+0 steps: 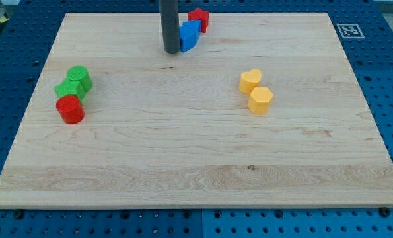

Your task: Move the blue blocks into the red star

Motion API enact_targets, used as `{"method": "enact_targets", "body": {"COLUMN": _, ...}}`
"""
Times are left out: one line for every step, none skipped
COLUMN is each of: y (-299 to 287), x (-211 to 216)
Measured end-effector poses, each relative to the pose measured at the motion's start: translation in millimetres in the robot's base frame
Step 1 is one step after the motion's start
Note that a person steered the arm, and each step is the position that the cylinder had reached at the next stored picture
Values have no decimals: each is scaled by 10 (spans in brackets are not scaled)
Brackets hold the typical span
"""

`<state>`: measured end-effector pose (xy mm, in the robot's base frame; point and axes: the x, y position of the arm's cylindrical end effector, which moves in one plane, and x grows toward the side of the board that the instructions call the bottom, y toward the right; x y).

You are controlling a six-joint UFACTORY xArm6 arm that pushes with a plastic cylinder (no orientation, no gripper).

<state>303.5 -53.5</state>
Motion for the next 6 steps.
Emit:
{"method": "enact_targets", "body": {"y": 0, "x": -53}}
{"method": "enact_targets", "body": {"y": 0, "x": -227}}
{"method": "enact_targets", "body": {"y": 0, "x": -348}}
{"method": "enact_targets", "body": {"y": 0, "x": -374}}
{"method": "enact_targets", "body": {"y": 0, "x": 84}}
{"method": "enact_targets", "body": {"y": 219, "x": 719}}
